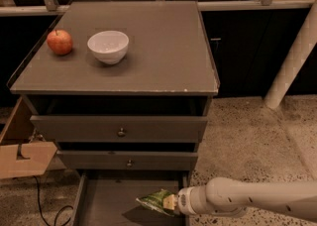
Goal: Pick green jalapeno chip bag from bottom drawer and place on counter
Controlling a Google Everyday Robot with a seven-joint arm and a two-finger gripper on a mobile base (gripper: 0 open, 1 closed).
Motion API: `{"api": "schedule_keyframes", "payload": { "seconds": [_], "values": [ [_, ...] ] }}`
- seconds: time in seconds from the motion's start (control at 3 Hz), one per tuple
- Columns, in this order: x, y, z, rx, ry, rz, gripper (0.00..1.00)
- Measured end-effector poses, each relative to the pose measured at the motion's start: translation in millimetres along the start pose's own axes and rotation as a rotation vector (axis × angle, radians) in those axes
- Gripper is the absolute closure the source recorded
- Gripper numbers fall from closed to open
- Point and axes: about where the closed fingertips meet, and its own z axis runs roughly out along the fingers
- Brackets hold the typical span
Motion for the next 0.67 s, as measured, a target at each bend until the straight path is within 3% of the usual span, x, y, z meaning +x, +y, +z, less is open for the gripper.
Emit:
{"api": "schedule_keyframes", "payload": {
  "seconds": [0.33, 0.67],
  "values": [
    [-6.5, 11.6, -6.2, -0.024, -0.014, -0.015, 1.00],
    [-13.9, 33.5, -35.8, -0.069, -0.045, -0.061, 1.00]
  ]
}}
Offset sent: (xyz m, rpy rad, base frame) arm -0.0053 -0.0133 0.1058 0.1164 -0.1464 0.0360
